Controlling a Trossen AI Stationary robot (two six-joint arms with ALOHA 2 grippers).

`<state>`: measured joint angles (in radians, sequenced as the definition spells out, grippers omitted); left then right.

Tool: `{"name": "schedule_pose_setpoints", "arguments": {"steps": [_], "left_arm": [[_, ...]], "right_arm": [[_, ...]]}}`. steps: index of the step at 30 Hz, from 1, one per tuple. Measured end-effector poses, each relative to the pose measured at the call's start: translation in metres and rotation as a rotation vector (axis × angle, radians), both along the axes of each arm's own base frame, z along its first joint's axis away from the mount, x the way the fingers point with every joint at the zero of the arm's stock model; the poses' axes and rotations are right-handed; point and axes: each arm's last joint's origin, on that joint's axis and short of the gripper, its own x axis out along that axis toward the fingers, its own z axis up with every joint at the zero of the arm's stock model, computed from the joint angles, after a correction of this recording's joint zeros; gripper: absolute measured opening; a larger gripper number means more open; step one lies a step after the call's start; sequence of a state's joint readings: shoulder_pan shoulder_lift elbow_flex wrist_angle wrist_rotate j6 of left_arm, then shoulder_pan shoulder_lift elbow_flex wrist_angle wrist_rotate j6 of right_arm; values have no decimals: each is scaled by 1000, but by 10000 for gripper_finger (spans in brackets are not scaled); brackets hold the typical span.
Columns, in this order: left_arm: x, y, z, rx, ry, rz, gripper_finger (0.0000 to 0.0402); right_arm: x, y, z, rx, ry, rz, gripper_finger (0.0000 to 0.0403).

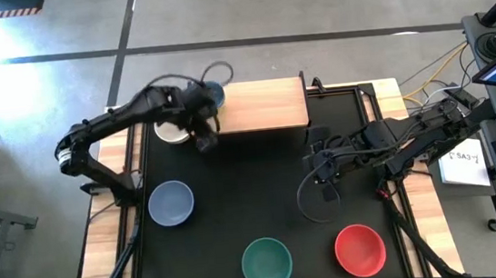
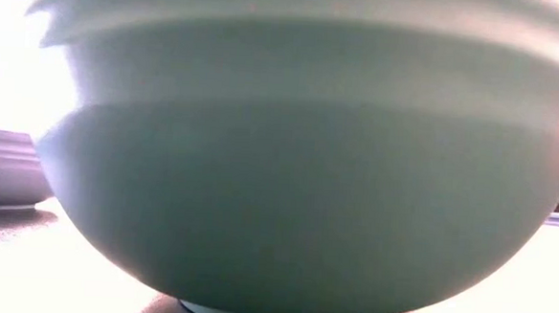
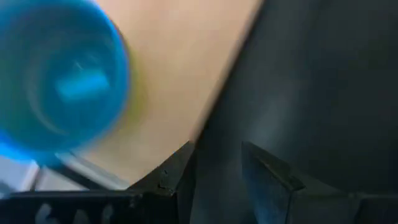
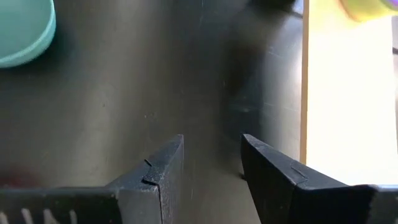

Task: Place and stack bowls onto a shelf
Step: Put the large purple bowl on the shelf

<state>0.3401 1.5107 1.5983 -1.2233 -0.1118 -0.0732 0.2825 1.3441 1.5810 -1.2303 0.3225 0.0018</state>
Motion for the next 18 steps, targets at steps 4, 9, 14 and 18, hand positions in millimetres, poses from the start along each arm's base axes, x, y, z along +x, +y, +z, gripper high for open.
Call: {"name": "schedule_pose_setpoints", "arguments": {"steps": [4,9,14,18], "left_arm": [[-4,-27,-10,-70,103,12,109],[-4,-66,-24,-137,187,61,109],[-7,-112,-42,-190,225,178,109],[-17,-145,-60,-198,289,242,109]], "right_arm": [[0,0,0,-2,5,1,150],[0,0,0,-2,5,1,150],[0,0,-1,-2,6,0,150],[0,0,-4,12,12,-12,150]]}}
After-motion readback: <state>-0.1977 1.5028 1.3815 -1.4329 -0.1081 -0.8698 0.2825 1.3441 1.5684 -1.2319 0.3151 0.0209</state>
